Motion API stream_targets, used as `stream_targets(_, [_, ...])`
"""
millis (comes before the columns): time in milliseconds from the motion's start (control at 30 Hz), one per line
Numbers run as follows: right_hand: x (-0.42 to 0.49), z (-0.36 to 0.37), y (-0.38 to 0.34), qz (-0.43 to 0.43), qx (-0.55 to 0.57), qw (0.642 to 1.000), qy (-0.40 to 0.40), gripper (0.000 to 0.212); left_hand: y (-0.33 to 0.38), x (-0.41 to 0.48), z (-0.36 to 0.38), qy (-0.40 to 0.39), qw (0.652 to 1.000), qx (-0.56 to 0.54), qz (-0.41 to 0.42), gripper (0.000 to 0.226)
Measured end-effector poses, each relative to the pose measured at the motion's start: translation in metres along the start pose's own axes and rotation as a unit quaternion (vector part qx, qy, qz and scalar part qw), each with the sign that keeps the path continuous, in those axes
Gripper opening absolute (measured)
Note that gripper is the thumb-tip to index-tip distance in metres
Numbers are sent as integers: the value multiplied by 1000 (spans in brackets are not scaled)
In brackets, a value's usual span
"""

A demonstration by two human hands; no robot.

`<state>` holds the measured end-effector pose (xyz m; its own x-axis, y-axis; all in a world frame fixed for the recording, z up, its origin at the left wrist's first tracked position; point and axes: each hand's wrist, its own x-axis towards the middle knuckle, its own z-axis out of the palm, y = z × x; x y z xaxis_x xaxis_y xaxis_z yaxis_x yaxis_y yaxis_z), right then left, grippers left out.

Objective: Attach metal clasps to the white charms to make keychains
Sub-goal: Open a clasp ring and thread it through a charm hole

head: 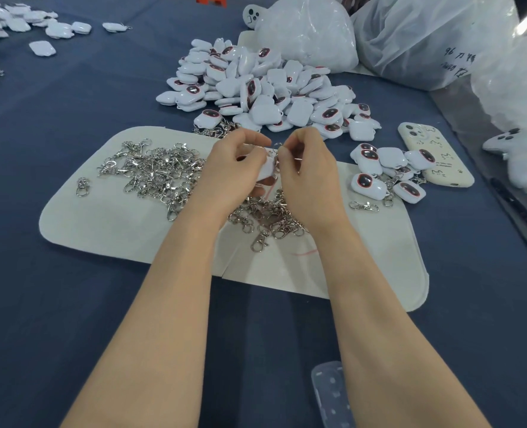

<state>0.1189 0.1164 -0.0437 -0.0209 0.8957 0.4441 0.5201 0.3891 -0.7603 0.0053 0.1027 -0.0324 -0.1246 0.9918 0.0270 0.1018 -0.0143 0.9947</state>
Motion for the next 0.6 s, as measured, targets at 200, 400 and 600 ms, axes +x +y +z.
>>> stream_targets(200, [2,-4,-1,90,111,989,-24,14,-1,-2,1,12,996,83,32,13])
stream_targets(400, [3,-3,-2,87,113,989,-39,10,-5,2,2,33,989,117,88,12])
stream_targets(600, [5,-7,-4,114,213,970,-7,16,-4,2,2,73,980,128,134,19])
